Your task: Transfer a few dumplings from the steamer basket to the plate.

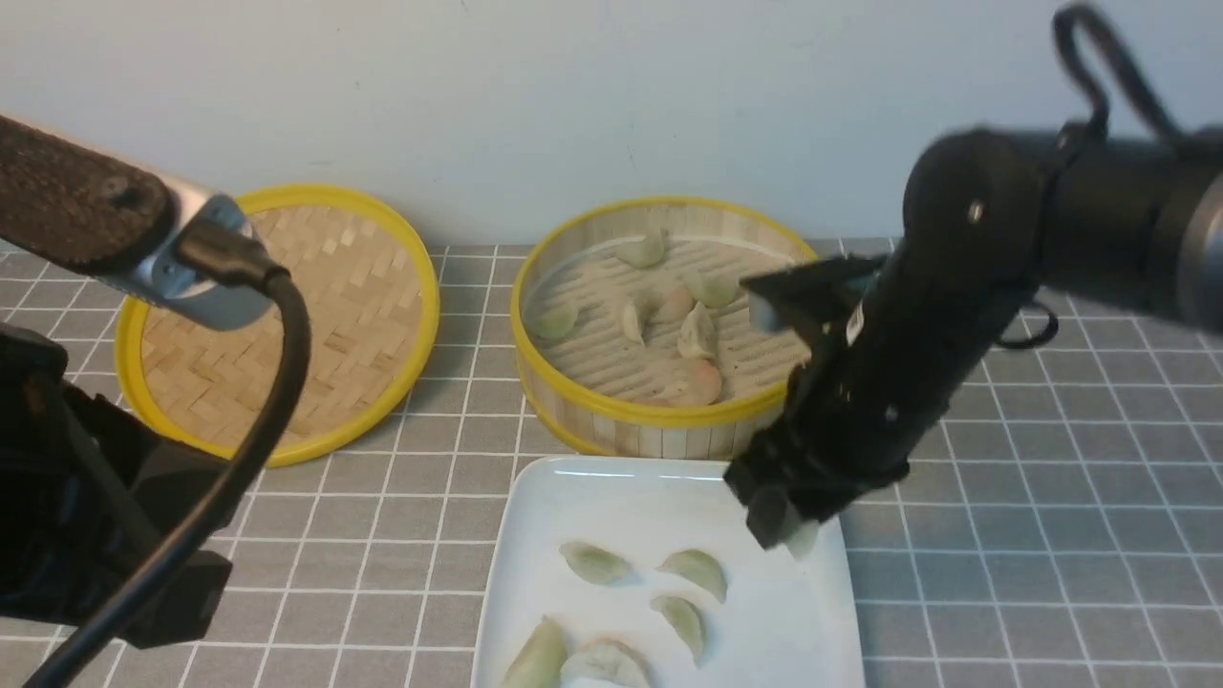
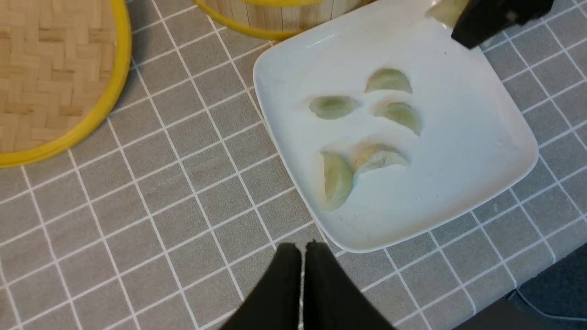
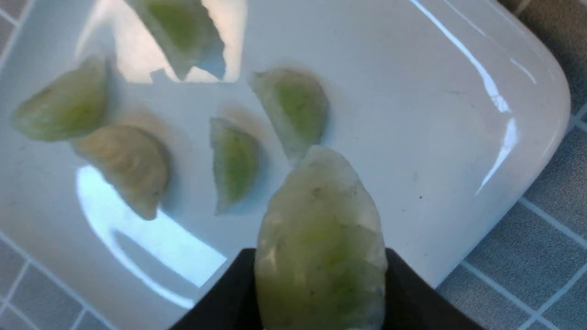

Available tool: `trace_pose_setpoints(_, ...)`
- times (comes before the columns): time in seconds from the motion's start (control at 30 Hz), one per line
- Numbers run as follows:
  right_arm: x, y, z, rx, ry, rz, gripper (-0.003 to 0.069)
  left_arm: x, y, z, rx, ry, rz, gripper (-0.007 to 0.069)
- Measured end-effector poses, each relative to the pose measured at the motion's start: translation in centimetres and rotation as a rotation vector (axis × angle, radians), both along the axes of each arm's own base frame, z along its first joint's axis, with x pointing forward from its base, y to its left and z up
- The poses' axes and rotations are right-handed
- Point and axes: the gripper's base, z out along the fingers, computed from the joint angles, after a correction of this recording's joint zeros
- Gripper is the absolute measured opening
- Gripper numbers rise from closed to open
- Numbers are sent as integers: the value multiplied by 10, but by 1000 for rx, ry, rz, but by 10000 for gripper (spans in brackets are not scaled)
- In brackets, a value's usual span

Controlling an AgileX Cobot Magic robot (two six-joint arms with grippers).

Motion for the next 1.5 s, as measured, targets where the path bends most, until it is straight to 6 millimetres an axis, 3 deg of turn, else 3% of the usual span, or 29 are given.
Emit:
trace_pose_setpoints(0.17,7,3,-23,-5,-6,-21,276,0,0,0,-1,-1,0,-5)
trace_pose_setpoints(0.23,11,5,-29,8,-20,-35,316,0,0,0,-1,-1,0,-5)
trace_pose_setpoints(0.33,12,6,-30,22,-24,-46,417,0,0,0,-2,-4,0,-5)
trace_pose_setpoints(0.37,12,6,-30,24,-24,-47,417,0,0,0,-2,-5,0,-5)
trace_pose_setpoints(0.4,12,7,-29,25,-26,-48,472,1,0,1,-3,-10,0,-5)
trace_pose_setpoints(0.53,8,5,-15,39,-48,-43,506,2,0,2,-7,-26,1,-5)
trace_pose_setpoints(0.6,5,3,-5,48,-61,-39,490,2,0,2,-7,-27,1,-5)
trace_pose_setpoints(0.7,-14,-9,44,65,-160,-8,325,2,-1,2,-9,-32,1,-5)
trace_pose_setpoints(0.73,-15,-10,48,67,-170,-7,325,2,-1,2,-10,-32,1,-5)
trace_pose_setpoints(0.77,-29,-19,74,80,-230,-1,221,3,-1,2,-14,-38,0,-5)
trace_pose_setpoints(0.8,-29,-19,74,80,-230,-1,221,3,-1,2,-15,-39,0,-5)
trace_pose_setpoints(0.83,-49,-32,109,103,-324,-5,118,4,-2,5,-34,-68,-3,-5)
trace_pose_setpoints(0.87,-52,-33,113,106,-334,-6,97,5,-3,5,-37,-73,-3,-5)
trace_pose_setpoints(0.93,-84,-53,155,150,-471,-22,17,9,-6,11,-85,-140,-10,-5)
trace_pose_setpoints(0.97,-99,-63,171,171,-536,-32,3,10,-8,13,-110,-171,-14,-5)
trace_pose_setpoints(1.0,-103,-65,174,176,-549,-34,1,11,-8,14,-115,-177,-15,-5)
trace_pose_setpoints(1.07,-148,-93,209,246,-735,-77,-10,14,-12,21,-176,-254,-25,-5)
trace_pose_setpoints(1.13,-171,-107,220,287,-826,-99,-11,15,-13,24,-201,-284,-29,-5)
trace_pose_setpoints(1.17,-202,-125,227,346,-931,-130,-12,16,-15,27,-222,-312,-33,-5)
trace_pose_setpoints(1.23,-236,-144,227,427,-1064,-161,-13,18,-16,31,-251,-347,-38,-5)
trace_pose_setpoints(1.3,-272,-165,213,506,-1218,-188,-13,18,-17,33,-272,-372,-41,-5)
trace_pose_setpoints(1.33,-273,-166,209,515,-1229,-193,-13,18,-17,34,-275,-375,-41,-5)
trace_pose_setpoints(1.37,-298,-181,193,585,-1347,-226,-13,19,-18,35,-284,-387,-43,-5)
trace_pose_setpoints(1.5,-322,-198,154,706,-1431,-326,-13,21,-20,36,-298,-405,-46,-5)
